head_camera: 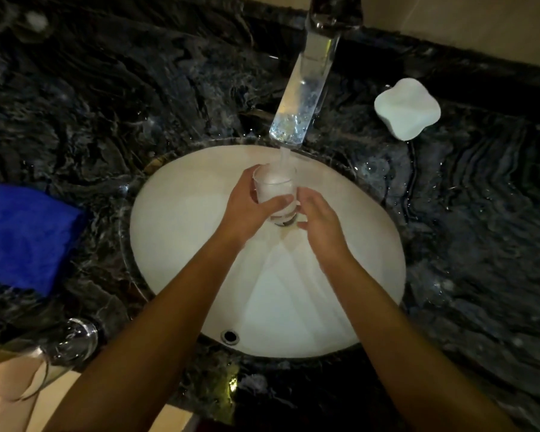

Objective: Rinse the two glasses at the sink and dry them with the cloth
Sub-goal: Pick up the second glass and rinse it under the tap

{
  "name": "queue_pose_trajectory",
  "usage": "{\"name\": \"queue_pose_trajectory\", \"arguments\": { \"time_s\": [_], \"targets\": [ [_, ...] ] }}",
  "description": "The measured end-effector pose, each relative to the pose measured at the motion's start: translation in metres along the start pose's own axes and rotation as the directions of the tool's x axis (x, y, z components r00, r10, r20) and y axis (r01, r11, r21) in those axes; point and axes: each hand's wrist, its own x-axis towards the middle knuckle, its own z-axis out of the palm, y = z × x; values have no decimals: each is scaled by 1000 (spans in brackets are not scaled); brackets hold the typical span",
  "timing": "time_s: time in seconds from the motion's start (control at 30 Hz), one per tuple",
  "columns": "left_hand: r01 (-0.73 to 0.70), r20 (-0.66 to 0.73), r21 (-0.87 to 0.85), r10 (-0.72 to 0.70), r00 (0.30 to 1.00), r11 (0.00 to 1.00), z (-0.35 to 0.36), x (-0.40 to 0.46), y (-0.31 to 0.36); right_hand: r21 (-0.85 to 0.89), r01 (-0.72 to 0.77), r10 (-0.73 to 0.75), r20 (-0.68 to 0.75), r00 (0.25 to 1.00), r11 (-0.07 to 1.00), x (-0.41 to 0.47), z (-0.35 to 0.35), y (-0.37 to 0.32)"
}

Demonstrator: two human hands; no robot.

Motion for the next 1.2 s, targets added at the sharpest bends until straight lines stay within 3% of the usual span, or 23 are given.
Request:
{"name": "queue_pose_trajectory", "arguments": {
  "time_s": [0.1,0.2,0.3,0.37,0.5,0.57,0.67,0.73,0.83,0.9,1.03,1.2],
  "targets": [
    [137,65,-227,-126,990,964,-1,0,-4,97,-82,75,71,995,992,16,18,-17],
    [212,160,-455,-155,975,865,4,-1,-6,126,-206,199,68,978,970,32,30,-29],
    [267,187,-561,-195,963,783,5,6,2,129,-230,228,24,973,965,39,41,-33],
    [284,170,-559,-227,959,779,3,14,8,115,-204,210,-48,977,972,38,48,-29],
    [305,82,-378,-297,951,874,8,20,15,10,10,-9,-146,989,1000,21,55,-16],
    [279,23,-276,-284,959,920,12,22,18,38,19,-11,-190,982,999,20,57,-13],
    [260,59,-225,-254,966,939,14,26,23,29,-46,51,-232,971,999,33,58,-22],
    [272,101,-237,-255,962,933,12,25,21,162,-112,144,-201,969,980,47,51,-30],
    [325,188,-290,-280,941,900,12,20,16,517,-165,252,-102,962,840,48,38,-44],
    [345,171,-357,-302,938,868,13,21,14,424,-164,248,-152,957,891,51,40,-40],
    [191,-91,-244,-219,972,951,21,21,22,-40,-23,12,-254,967,999,43,59,-20],
    [181,-137,-207,-212,968,961,24,15,25,-53,-93,79,-220,972,994,20,53,-12]
  ]
}}
